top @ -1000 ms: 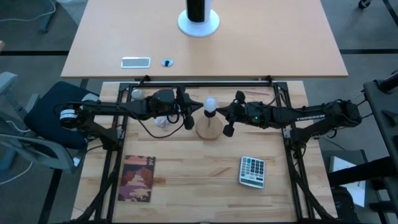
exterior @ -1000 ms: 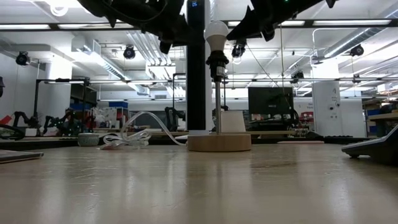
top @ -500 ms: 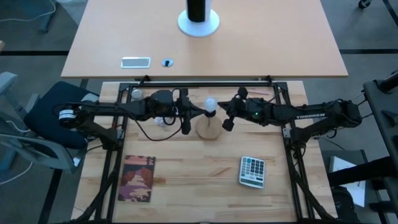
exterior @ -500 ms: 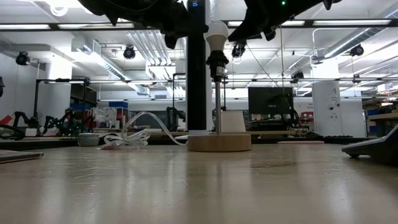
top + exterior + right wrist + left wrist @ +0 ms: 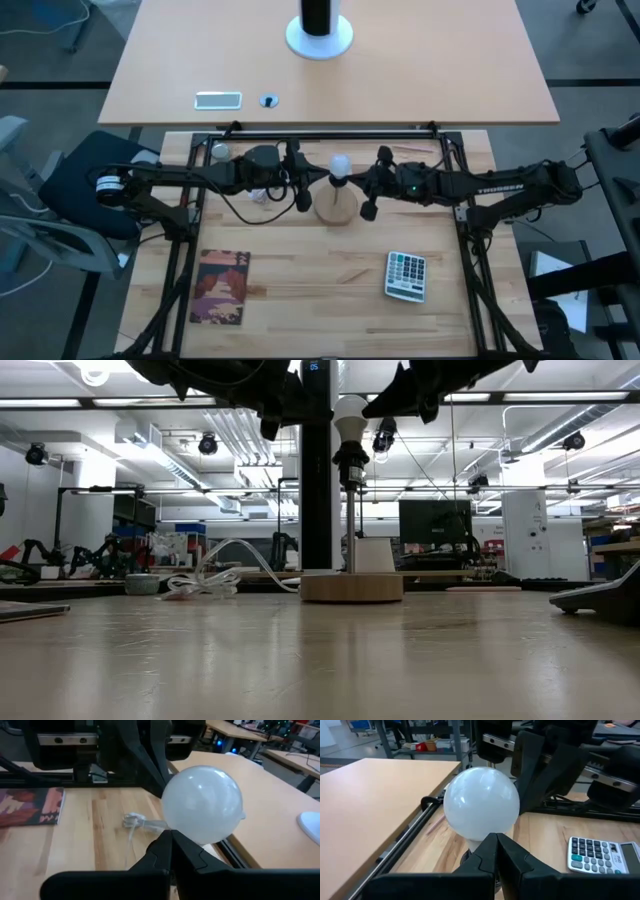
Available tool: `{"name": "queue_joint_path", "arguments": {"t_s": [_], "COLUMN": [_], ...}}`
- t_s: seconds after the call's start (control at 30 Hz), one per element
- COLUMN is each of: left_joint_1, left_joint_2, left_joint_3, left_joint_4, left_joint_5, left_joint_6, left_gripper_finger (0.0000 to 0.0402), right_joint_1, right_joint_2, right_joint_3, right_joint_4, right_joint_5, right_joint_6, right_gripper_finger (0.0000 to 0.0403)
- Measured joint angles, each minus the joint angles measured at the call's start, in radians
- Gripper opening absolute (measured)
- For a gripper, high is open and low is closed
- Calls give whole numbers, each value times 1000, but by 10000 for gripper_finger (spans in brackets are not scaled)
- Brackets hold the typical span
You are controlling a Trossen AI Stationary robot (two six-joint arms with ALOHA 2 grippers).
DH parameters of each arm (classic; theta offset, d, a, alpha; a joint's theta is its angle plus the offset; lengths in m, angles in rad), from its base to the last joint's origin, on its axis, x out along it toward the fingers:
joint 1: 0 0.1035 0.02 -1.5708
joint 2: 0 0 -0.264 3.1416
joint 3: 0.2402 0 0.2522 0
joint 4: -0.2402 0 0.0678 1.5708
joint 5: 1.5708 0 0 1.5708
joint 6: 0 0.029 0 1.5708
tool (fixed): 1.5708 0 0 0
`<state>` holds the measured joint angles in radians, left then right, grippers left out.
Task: Screw lightbulb
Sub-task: Insert the lightbulb into the lamp
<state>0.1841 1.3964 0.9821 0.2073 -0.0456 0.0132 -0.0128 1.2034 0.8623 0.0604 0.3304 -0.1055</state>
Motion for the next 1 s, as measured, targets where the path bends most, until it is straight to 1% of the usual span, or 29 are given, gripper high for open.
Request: {"name": "queue_joint_path", "arguments": {"t_s": [0.13, 0.23, 0.37, 0.43, 0.53, 0.7, 1.0], "left_joint_1": [0, -3, -4, -4, -4, -4, -3], "left_joint_2": [-1, -10, -14, -14, -14, -13, -10], "left_joint_3": [0, 0, 0, 0, 0, 0, -1], "left_joint_4": [-14, -50, -70, -69, -63, -58, -54], "left_joint_5": [0, 1, 2, 2, 2, 2, -6], "left_joint_6": [-4, -15, -22, -23, -23, -23, -20], "left_gripper_finger": [0, 0, 0, 0, 0, 0, 0], "right_joint_1": [7, 7, 3, -9, -33, -45, -26], "right_joint_2": [0, -7, -8, -10, -10, -10, -10], "right_joint_3": [0, 0, 0, 0, 0, 0, 0], "right_joint_4": [-6, -42, -65, -56, -37, -6, -4], "right_joint_5": [4, 12, 97, 113, 108, 43, 39], "right_joint_6": [13, 26, 13, -4, -11, -18, -5], "right_gripper_finger": [0, 0, 0, 0, 0, 0, 0]}}
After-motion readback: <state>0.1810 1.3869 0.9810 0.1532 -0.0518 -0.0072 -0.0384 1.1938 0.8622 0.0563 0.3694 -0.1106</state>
